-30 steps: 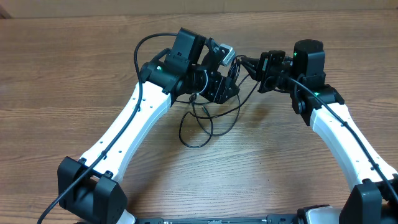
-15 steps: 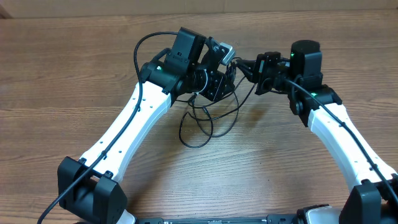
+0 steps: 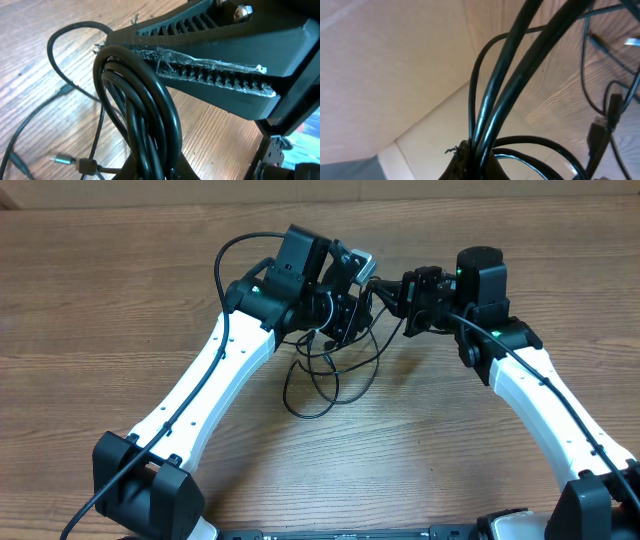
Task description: Untangle cables
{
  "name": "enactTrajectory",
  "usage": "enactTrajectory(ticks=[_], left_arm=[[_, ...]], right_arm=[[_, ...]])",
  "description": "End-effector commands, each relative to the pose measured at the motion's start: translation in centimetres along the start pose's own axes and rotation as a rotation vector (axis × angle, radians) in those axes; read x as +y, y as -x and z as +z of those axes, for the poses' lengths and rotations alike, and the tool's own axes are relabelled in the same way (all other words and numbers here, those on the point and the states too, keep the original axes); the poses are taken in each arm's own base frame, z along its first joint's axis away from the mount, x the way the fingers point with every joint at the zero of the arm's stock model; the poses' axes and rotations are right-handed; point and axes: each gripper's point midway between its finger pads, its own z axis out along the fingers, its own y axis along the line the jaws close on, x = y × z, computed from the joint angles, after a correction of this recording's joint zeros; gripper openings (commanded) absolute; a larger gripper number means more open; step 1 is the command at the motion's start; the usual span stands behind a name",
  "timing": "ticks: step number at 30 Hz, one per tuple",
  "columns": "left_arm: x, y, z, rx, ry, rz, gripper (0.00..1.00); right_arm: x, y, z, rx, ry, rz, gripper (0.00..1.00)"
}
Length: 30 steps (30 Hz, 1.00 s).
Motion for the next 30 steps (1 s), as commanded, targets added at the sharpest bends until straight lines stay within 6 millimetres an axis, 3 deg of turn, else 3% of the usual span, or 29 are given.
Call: enactTrajectory(ticks=[1,5,7,11,13,19,26,30], left_arm=[[-0.6,-0.4,-0.3,0.02,-0.009,0.08,0.04],[-0.4,-1.6,-0.4,0.068,-0.01,0.144,0.04],[-0.5,-2.4,-0.5,0.097,-0.022,0.189,0.04],[-2.1,-4.4,-0.9,0.156,-0.133,0.328,0.04],[-2.5,-5.2,-1.1,0.176,-0.17,0.374,0.04],[-3.9,-5.2,-3.0,0.115,-0.356,0.407,0.04],[-0.6,-3.6,-6.1,0.005,-0.382,0.29,0.04],[0.3,-3.7,-6.7,0.001,-0.373,0.261,0.04]], right_arm=[[0.3,2.4,-0.3,-0.138,0.002,-0.115,0.11],[-1.0,4.6,-0.8,-0.254,-0.074,-0.303,0.31],[-1.4,5.5,-1.0,-0.29,-0.125,-0.51,0.43],[-2.0,5.1,-1.0,-0.23,-0.197,-0.908,0.52],[-2.7,4.1,-0.8,-0.144,-0.218,-1.099,0.52],[-4.0,3.5,-0.8,-0.058,-0.259,-1.285,0.49],[-4.3,-0.1,-0.5,0.143,-0.135,-1.405,0.5],[-4.0,-0.3,-0.4,0.146,-0.114,-1.458,0.49]])
